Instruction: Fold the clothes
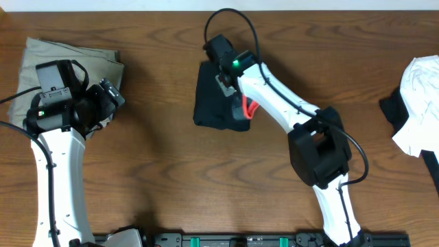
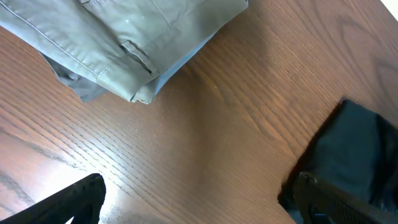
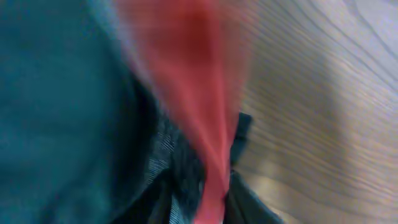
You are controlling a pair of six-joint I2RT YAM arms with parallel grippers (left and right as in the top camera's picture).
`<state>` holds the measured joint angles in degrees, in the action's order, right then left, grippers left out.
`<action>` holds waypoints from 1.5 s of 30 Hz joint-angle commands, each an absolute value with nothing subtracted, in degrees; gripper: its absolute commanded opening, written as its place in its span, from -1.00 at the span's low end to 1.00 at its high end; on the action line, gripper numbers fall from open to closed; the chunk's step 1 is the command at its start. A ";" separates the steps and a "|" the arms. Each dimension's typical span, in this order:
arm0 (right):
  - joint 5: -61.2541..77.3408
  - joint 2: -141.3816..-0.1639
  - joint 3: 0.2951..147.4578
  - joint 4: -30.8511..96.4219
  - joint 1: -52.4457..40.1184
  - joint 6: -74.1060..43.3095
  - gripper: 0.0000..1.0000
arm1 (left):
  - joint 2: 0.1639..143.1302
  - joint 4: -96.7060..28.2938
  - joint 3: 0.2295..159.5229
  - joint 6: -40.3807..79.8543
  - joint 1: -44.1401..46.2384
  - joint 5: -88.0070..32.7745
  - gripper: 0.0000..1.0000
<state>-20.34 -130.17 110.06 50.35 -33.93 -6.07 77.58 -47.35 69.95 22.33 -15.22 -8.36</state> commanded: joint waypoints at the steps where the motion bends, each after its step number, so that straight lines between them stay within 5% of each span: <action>1: -22.50 -130.41 111.46 52.45 -31.94 -8.84 -0.46 | 77.97 -47.27 69.43 22.59 -15.46 -7.84 0.96; 8: -22.48 -130.41 111.44 60.64 -29.28 -12.67 -0.49 | 77.97 -47.00 69.43 22.59 -15.46 -7.84 0.96; 14: -19.20 -128.53 112.29 64.42 -28.01 -17.17 -0.75 | 77.97 -46.46 69.43 22.57 -15.46 -7.84 0.96; 26: 7.11 -119.00 115.70 78.32 -28.14 -12.67 -0.08 | 78.02 -46.39 69.43 22.61 -15.46 -7.84 0.96; 45: 18.31 -119.20 94.26 59.51 -26.04 -2.98 -0.06 | 78.24 -46.39 69.43 22.61 -15.46 -7.86 0.96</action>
